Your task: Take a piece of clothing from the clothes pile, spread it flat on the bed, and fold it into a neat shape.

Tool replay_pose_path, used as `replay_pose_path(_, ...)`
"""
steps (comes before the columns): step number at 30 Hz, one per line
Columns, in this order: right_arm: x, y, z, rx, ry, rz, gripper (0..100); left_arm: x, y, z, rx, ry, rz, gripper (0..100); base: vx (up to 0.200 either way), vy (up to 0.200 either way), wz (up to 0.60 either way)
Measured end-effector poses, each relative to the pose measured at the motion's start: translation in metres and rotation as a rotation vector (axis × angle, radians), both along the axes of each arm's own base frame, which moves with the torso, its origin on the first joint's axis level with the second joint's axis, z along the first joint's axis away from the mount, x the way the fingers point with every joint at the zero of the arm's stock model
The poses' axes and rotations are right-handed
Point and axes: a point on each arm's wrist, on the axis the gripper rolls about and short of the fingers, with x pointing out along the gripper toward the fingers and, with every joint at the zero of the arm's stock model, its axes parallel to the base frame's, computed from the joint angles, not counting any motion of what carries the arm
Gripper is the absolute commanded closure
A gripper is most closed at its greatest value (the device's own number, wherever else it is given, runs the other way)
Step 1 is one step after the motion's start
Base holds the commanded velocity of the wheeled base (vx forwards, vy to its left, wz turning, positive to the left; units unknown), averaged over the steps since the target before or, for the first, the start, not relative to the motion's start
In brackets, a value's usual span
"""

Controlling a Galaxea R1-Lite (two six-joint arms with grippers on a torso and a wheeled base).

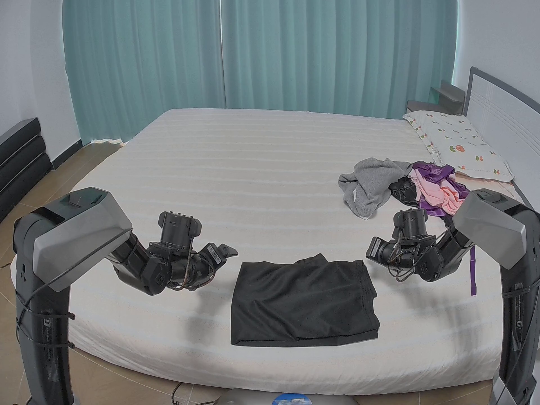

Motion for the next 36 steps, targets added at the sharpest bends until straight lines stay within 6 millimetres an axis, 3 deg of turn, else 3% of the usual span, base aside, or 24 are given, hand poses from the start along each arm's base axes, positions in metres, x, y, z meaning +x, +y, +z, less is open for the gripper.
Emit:
replay_pose_path(3, 0.0, -0.002, 0.0, 0.003, 0.003, -0.006, 100, 0.008, -0.007, 0.0, 0.014, 0.0, 0.0, 0, 0.0, 0.0, 0.0)
replay_pose_path(4, -0.001, -0.003, 0.0, 0.004, 0.004, -0.007, 0, 0.011, -0.01, 0.0, 0.018, 0.001, 0.0, 0, 0.0, 0.0, 0.0)
replay_pose_path(18, -0.009, 0.014, 0.004, 0.038, -0.007, 0.059, 0, 0.03, -0.033, -0.009, 0.018, -0.026, -0.018, 0, 0.0, 0.0, 0.0)
replay_pose_path(19, -0.01, 0.016, 0.005, 0.041, -0.02, 0.068, 100, 0.032, -0.034, -0.01, 0.018, -0.026, -0.018, 0, 0.0, 0.0, 0.0)
replay_pose_path(25, -0.017, 0.023, -0.001, 0.009, -0.016, 0.12, 100, 0.036, -0.036, -0.014, 0.03, 0.008, -0.016, 0, 0.0, 0.0, 0.0)
replay_pose_path(36, -0.019, 0.017, -0.003, -0.014, -0.014, 0.123, 100, 0.043, -0.038, -0.017, 0.03, 0.004, -0.012, 0, 0.0, 0.0, 0.0)
